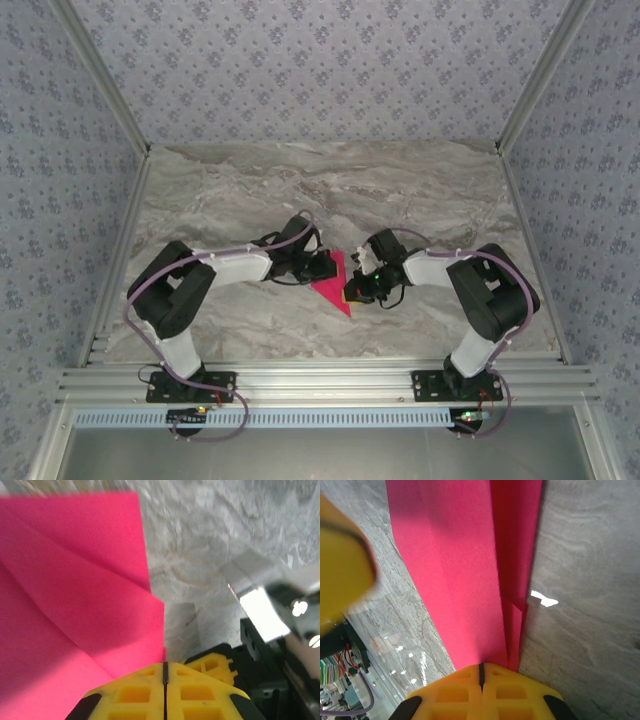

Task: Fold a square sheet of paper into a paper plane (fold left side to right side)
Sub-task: Fourth fold the wing at the center of the table.

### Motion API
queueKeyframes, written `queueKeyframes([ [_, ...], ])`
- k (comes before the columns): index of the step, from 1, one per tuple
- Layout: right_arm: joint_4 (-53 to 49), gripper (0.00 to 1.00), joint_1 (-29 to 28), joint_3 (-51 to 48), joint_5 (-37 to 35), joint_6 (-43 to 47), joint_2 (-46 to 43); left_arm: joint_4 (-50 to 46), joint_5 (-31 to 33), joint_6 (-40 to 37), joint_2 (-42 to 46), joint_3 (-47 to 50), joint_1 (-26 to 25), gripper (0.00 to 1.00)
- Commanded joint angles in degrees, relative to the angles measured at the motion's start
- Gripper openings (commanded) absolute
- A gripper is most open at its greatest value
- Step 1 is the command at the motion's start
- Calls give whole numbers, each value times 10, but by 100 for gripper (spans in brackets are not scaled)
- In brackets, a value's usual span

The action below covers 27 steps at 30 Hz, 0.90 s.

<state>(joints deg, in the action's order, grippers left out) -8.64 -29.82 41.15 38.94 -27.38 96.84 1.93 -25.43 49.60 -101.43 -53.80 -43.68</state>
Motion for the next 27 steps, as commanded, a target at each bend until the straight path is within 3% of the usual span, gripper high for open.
queueKeyframes([
  [1, -82, 0, -1, -21, -106, 14, 33, 44, -17, 15, -16, 7, -14, 4],
  [17, -117, 0, -15, -7, -131, 25, 41, 63, 25, 52, -72, 38, -18, 2],
  [27, -154, 0, -20, -4, -159, 37, 41, 27, 40, 4, -90, 12, 39, 2],
])
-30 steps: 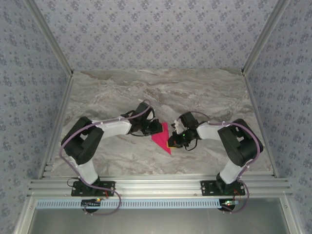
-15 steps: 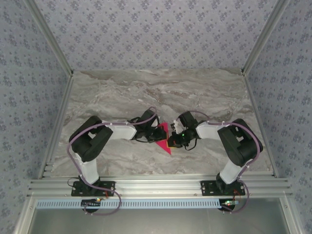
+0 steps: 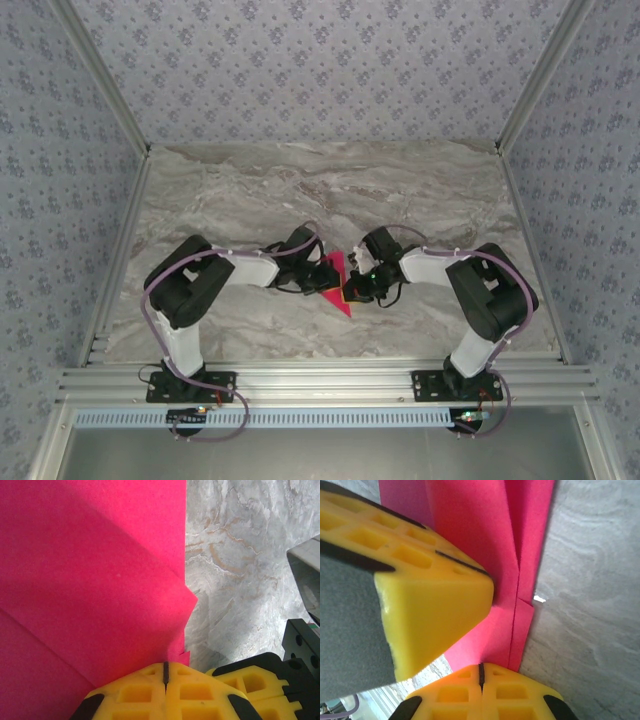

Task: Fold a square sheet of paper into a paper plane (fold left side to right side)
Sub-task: Fourth fold the wing at the center of the table.

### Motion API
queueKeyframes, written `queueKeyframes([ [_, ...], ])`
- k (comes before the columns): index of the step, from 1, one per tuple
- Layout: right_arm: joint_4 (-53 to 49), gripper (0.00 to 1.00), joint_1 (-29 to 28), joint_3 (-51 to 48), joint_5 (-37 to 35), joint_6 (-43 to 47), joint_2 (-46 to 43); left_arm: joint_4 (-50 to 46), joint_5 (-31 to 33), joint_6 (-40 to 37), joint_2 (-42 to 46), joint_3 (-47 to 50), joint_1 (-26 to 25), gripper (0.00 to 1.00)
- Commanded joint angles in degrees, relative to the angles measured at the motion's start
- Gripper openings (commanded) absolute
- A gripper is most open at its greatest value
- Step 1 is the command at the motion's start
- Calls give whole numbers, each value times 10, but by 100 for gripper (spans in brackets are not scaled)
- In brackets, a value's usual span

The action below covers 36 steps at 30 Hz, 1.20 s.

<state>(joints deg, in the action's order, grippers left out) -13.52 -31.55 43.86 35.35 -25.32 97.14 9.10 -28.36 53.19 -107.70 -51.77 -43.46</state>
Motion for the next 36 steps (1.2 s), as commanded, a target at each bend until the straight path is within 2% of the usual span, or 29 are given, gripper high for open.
queueKeyframes([
  [1, -107, 0, -4, -32, -123, 17, 37, -55, 70, -42, -30, -18, 45, 2],
  [12, -101, 0, -5, -41, -115, 13, 33, -146, 71, -117, -53, -110, 113, 3],
  [23, -93, 0, -8, -46, -107, 7, 17, -98, 42, -142, -89, -135, 176, 5],
  [27, -54, 0, -12, -43, -79, -7, 5, -103, 20, -143, -74, -155, 189, 10],
  [31, -11, 1, -13, -34, -48, -18, -9, -127, 16, -152, -20, -161, 199, 19],
  [33, 10, 6, -12, -31, -41, -24, -28, -132, 16, -151, 12, -150, 200, 23],
  [36, 26, 18, -11, -29, -53, -25, -72, -117, 6, -133, 63, -110, 198, 31],
])
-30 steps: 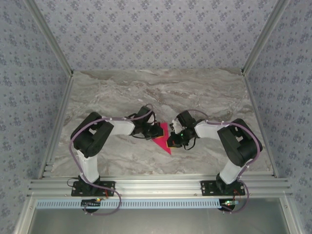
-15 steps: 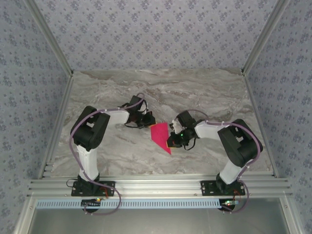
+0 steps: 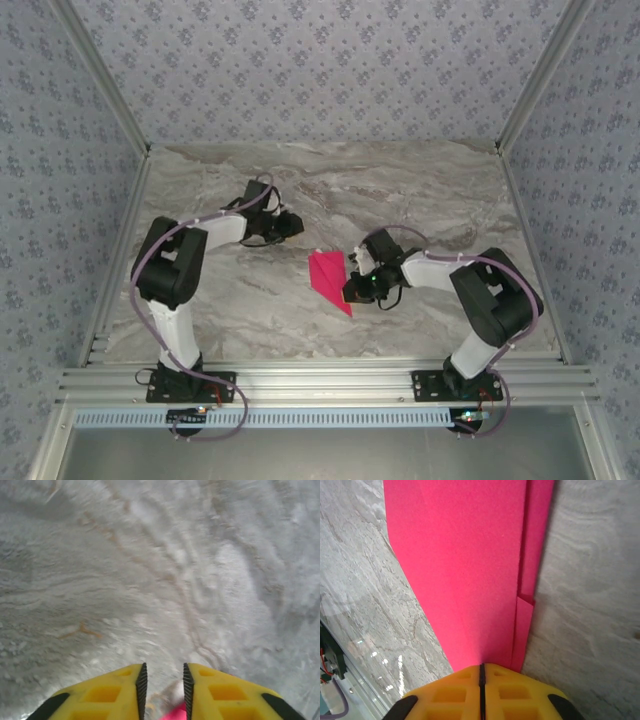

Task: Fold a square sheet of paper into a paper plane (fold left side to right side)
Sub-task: Fourth fold the wing at the center of the table, then turn over the paper at the center of the table.

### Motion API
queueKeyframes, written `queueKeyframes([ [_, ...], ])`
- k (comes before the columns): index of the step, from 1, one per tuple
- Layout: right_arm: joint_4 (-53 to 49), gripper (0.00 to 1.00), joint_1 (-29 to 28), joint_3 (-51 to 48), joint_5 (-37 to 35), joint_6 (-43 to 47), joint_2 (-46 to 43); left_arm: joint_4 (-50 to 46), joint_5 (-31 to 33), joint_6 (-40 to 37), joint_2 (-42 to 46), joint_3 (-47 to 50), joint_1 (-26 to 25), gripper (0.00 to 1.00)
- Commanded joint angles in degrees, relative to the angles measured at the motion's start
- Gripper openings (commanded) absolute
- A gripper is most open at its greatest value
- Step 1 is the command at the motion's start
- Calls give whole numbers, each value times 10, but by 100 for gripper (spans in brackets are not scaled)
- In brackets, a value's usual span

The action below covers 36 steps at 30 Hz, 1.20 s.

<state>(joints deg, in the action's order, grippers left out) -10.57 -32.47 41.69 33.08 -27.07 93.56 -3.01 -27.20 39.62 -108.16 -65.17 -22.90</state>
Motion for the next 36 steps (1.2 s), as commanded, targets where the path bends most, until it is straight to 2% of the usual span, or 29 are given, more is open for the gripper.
queueKeyframes([
  [1, -1, 21, 2, -8, -40, -7, -55, 16, -8, 14, 87, 42, -11, 33],
  [4, -2, 33, 11, -14, -66, -1, -111, 43, -12, 42, 121, 94, -32, 39],
  [7, -15, 46, 22, -24, -97, 11, -167, 72, -7, 74, 135, 134, -61, 40],
  [10, -32, 55, 34, -38, -130, 22, -215, 102, 6, 103, 134, 160, -86, 41],
  [16, -44, 57, 56, -67, -133, 23, -265, 122, 3, 118, 80, 146, -118, 41],
  [24, -51, 57, 66, -84, -125, 18, -289, 139, -5, 128, 27, 110, -131, 39],
  [26, -47, 57, 74, -90, -107, 15, -296, 155, -14, 135, 14, 103, -132, 38],
  [30, -20, 65, 105, -112, -45, 1, -314, 168, -26, 140, -7, 82, -135, 32],
  [33, 8, 76, 141, -134, 18, -14, -330, 174, -34, 140, -14, 66, -137, 21],
  [36, 63, 90, 192, -161, 112, -47, -329, 176, -31, 135, 5, 60, -135, 10],
])
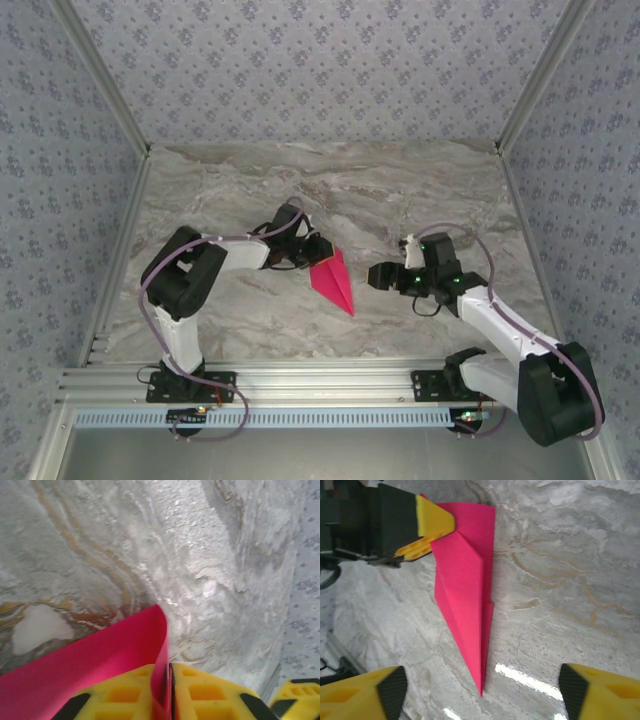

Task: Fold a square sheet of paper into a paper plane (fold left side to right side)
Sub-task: Turn over the paper at the center of the table.

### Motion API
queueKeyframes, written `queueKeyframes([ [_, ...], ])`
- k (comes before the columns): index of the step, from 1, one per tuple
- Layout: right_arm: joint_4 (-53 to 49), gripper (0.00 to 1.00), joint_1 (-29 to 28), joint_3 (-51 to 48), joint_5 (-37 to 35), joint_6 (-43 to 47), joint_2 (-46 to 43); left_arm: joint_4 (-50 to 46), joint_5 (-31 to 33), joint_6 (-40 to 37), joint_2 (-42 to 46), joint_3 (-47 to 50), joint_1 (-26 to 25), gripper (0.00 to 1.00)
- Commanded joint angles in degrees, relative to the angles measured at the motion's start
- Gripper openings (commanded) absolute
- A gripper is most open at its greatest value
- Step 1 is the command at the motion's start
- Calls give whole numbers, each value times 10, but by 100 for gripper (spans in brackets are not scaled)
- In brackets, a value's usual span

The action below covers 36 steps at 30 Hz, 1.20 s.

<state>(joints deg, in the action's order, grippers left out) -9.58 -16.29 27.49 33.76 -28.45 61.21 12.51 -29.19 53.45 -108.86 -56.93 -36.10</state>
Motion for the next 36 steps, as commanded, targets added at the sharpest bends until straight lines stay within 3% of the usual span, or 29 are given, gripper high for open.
queueKeyframes([
  [1, 79, 94, 47, -28, 142, -48, -3, 19, -11, -5, 22, -23, -2, 7],
  [3, 121, 100, 71, -38, 191, -71, 4, 8, -11, -6, 51, -28, 2, 3],
  [12, 290, 100, 83, -23, 305, -169, 40, -39, -18, 15, 196, -47, 21, 0],
  [26, 537, 99, -21, 23, 265, -341, 130, 8, -74, 57, 241, -67, 12, 0],
  [29, 558, 89, -39, 33, 256, -356, 142, 8, -73, 58, 245, -64, 12, 0],
  [36, 510, 48, -46, 44, 250, -324, 138, 10, -74, 60, 242, -50, 11, 0],
])
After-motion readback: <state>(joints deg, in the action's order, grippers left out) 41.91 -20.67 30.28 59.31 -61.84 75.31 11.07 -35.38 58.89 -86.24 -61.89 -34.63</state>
